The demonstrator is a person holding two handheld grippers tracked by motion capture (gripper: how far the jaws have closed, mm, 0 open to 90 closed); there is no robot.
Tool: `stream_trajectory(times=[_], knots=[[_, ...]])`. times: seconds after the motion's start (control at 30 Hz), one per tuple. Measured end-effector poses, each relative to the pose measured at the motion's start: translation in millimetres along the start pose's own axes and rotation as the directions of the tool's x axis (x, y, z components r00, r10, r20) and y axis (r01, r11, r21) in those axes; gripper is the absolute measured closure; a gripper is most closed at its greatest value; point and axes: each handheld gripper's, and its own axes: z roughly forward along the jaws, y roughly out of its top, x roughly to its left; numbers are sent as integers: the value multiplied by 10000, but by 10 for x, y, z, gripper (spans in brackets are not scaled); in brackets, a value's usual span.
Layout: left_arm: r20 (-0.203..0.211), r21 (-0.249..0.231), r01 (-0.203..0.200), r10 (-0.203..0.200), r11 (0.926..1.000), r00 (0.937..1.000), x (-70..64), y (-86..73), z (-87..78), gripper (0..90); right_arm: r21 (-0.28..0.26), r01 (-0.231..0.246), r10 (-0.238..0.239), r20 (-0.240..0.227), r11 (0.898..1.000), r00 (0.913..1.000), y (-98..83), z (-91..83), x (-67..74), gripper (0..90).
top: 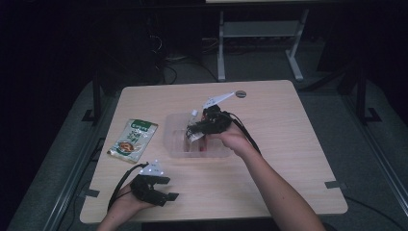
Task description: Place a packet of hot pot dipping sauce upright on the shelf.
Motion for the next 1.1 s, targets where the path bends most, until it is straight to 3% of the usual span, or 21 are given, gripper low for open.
stream_trajectory(times=[0.53, 1.1], knots=[[46, -9, 137, -137, 9999, 9999, -5, -2, 13, 298, -451, 109, -98, 237, 9989, 9997, 22, -348, 30, 698], [-25, -51, 133, -133, 9999, 9999, -2, 3, 9, 298, -378, 428, -410, 473, 9984, 9980, -168, -716, 283, 496]])
